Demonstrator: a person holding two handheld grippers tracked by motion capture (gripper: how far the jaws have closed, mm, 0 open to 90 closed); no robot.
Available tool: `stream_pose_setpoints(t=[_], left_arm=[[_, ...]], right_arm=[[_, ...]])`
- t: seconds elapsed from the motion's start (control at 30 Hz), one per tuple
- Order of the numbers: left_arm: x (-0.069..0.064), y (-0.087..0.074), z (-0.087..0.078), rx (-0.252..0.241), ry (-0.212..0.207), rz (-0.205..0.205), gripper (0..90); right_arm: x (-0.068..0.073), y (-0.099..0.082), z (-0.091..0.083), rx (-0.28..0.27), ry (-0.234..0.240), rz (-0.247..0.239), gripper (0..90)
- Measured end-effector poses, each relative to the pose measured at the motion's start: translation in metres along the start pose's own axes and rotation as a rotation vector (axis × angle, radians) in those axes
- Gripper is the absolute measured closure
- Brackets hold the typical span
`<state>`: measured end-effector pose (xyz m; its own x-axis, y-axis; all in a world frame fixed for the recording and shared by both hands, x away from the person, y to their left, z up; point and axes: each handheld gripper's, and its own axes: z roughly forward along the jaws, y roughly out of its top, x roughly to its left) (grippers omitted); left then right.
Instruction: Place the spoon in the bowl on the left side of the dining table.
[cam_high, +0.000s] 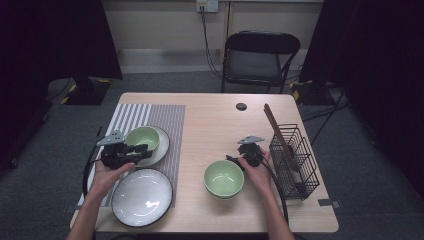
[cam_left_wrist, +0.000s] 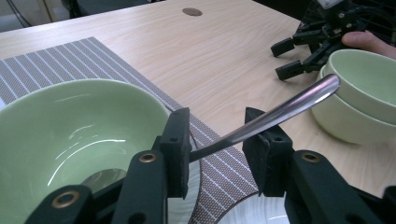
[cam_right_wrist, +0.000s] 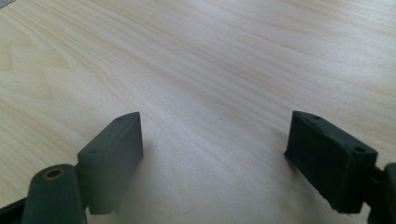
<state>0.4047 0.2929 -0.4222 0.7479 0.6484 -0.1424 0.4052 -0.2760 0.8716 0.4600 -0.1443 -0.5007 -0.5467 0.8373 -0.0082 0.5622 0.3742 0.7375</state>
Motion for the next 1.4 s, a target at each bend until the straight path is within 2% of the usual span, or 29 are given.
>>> stream_pose_setpoints(t=[0.17,0.27,0.43,0.93,1.03,1.1,1.2,1.4], left_arm=[[-0.001,0.002,-0.003,-0.039,-0.033,-0.025,63.9],[-0.004,0.005,0.0,-0.03,-0.033,-0.008,62.2],[-0.008,0.006,0.003,-0.017,-0.024,-0.001,55.8],[-0.011,0.002,0.005,0.015,-0.031,0.008,52.1],[-0.013,-0.001,0.001,0.02,-0.014,0.015,51.5],[-0.015,-0.003,-0.003,0.019,-0.005,0.001,49.9],[-0.015,-0.008,-0.012,0.018,0.013,0.005,49.4],[-0.01,-0.014,-0.029,0.002,0.037,-0.007,47.9]], right_arm=[[0.0,0.0,0.0,0.0,0.0,-0.001,18.2],[0.0,0.0,0.0,0.0,0.0,-0.001,18.2],[0.0,0.0,0.0,0.0,0.0,0.0,18.2],[0.0,0.0,0.0,-0.001,0.0,-0.001,18.2],[0.0,0.0,0.0,0.0,0.0,0.0,18.2],[0.0,0.0,0.0,0.0,0.0,0.0,18.2],[0.0,0.0,0.0,0.0,0.0,-0.001,18.2],[0.0,0.0,0.0,0.0,0.0,0.0,18.2]])
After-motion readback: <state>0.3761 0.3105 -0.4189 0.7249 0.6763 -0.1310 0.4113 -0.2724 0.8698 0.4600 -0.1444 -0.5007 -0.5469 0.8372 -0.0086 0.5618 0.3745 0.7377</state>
